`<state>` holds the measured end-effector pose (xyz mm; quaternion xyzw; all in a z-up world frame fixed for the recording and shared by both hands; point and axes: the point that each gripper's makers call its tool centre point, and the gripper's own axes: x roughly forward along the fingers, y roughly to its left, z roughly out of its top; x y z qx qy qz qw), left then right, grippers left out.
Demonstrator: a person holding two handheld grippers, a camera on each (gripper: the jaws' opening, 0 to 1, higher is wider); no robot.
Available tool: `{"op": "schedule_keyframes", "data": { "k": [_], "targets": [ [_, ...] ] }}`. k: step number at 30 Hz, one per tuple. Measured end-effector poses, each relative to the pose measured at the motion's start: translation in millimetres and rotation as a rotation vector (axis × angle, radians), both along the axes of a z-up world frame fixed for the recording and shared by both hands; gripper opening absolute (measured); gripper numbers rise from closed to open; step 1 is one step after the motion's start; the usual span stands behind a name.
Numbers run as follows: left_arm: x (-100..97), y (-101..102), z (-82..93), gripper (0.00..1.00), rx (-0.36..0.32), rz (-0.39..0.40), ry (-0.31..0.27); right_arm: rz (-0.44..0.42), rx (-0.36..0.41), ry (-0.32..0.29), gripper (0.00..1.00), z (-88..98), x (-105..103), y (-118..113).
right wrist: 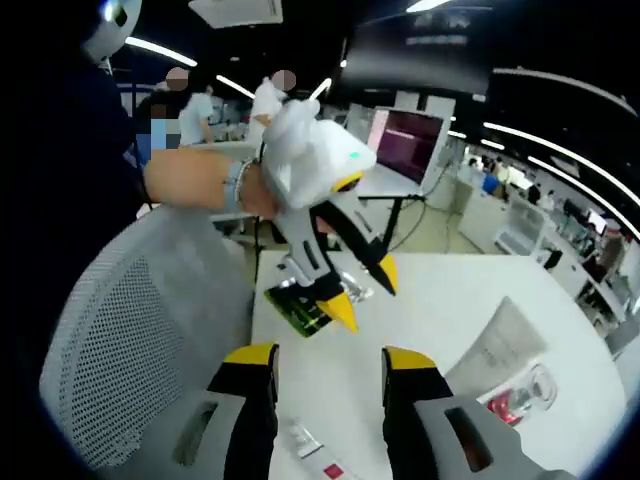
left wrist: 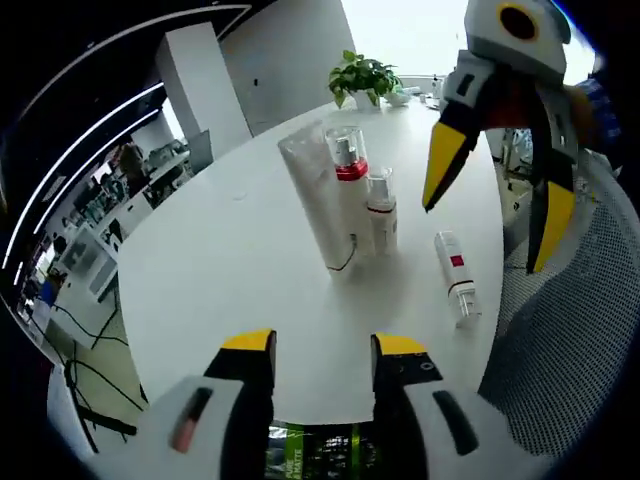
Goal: Arrange the skincare products in the storage area until every visible bottle or jar stands upright without overlapping.
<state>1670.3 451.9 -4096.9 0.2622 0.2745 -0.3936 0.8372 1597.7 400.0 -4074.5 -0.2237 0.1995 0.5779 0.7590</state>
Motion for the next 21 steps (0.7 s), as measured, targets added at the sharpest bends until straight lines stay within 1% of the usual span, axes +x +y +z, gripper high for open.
{"op": "schedule_keyframes", "data": {
  "k": [2, 3, 5, 8, 11, 14, 17, 20, 21],
  "targets": [
    [-3.9, -4, 1.6, 0.34, -0.014, 0.02, 0.017, 0.016, -0.029, 0.013, 0.42, -9.3, -3, 0],
    [-4.5, -4, 4.7, 0.34, -0.024, 0.039, 0.017, 0.024, -0.044, 0.019, 0.42, -14.0, -5, 1],
    [-5.8, -6, 11.0, 0.35, -0.045, 0.078, 0.016, 0.07, -0.163, -0.031, 0.43, -29.4, -6, -4],
    [-9.6, -5, 24.5, 0.35, -0.11, 0.152, 0.006, 0.082, -0.159, 0.002, 0.44, -35.3, -10, 1],
    [-15.8, -3, 36.0, 0.35, -0.21, 0.185, -0.003, 0.094, -0.199, -0.018, 0.45, -39.1, -11, 3],
    [-18.2, 8, 33.4, 0.34, -0.214, 0.217, -0.013, 0.098, -0.169, 0.019, 0.45, -32.6, -17, 13],
    [-13.2, 23, 28.3, 0.32, -0.094, 0.234, -0.072, 0.106, -0.145, 0.016, 0.45, -26.3, -21, 21],
    [-13.2, 18, 29.5, 0.31, -0.105, 0.227, -0.08, 0.111, -0.186, -0.014, 0.45, -32.9, -20, 17],
    [-14.2, 16, 29.6, 0.32, -0.115, 0.221, -0.073, 0.109, -0.203, -0.018, 0.45, -35.5, -20, 14]
  ]
}}
